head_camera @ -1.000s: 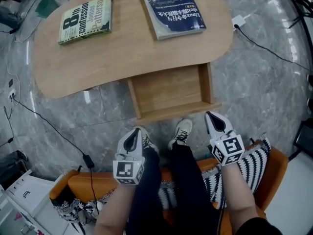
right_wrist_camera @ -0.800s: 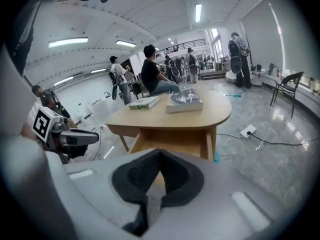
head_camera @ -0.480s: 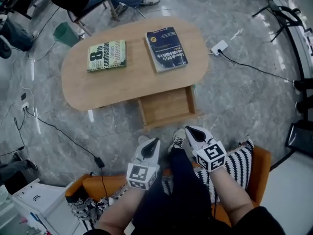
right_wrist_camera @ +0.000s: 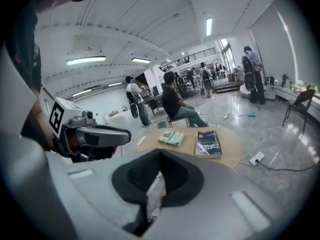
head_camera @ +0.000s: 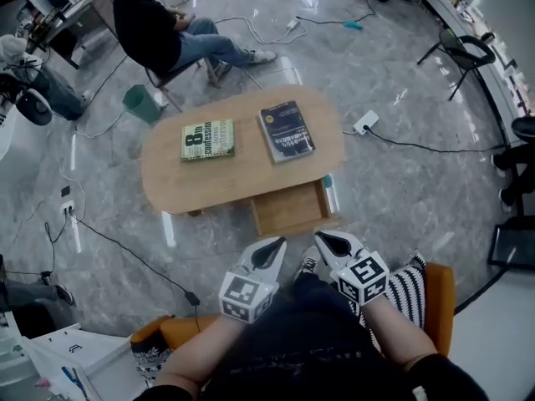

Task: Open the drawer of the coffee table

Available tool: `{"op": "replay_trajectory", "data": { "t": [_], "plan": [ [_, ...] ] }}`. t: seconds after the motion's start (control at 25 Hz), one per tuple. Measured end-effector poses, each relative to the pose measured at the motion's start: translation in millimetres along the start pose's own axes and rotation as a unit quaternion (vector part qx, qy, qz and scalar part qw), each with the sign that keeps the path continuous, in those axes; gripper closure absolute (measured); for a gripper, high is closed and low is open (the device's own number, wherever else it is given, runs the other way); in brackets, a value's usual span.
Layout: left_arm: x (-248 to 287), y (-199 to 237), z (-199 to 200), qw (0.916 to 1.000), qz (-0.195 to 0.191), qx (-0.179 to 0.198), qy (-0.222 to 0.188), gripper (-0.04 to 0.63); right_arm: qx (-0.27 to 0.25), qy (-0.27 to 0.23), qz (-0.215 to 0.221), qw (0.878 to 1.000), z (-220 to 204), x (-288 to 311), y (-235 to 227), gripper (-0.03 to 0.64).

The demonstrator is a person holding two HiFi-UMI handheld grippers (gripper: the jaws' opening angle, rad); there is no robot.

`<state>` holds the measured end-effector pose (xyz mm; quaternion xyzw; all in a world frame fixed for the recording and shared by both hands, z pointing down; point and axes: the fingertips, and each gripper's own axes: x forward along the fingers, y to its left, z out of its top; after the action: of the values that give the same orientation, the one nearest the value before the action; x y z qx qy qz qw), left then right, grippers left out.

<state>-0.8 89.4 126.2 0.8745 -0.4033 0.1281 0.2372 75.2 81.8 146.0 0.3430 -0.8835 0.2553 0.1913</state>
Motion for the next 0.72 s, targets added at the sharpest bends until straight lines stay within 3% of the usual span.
{"op": "replay_trajectory", "data": {
  "t": [0.28,0.72],
  "plan": [
    [-15.0,-24.7,29.1,0.9985,-0.049,-0.012,0.019,0.592,-0.014,-0.024,0.018,0.999,33.2,-34.9,24.1,0.615],
    [-28.4,-31.9,44.5,0.9951,-0.091,-0.018,0.034,0.592,-0.02,-0.023,0.043,0.999,49.9,-42.7,48.8,0.615]
  ]
}}
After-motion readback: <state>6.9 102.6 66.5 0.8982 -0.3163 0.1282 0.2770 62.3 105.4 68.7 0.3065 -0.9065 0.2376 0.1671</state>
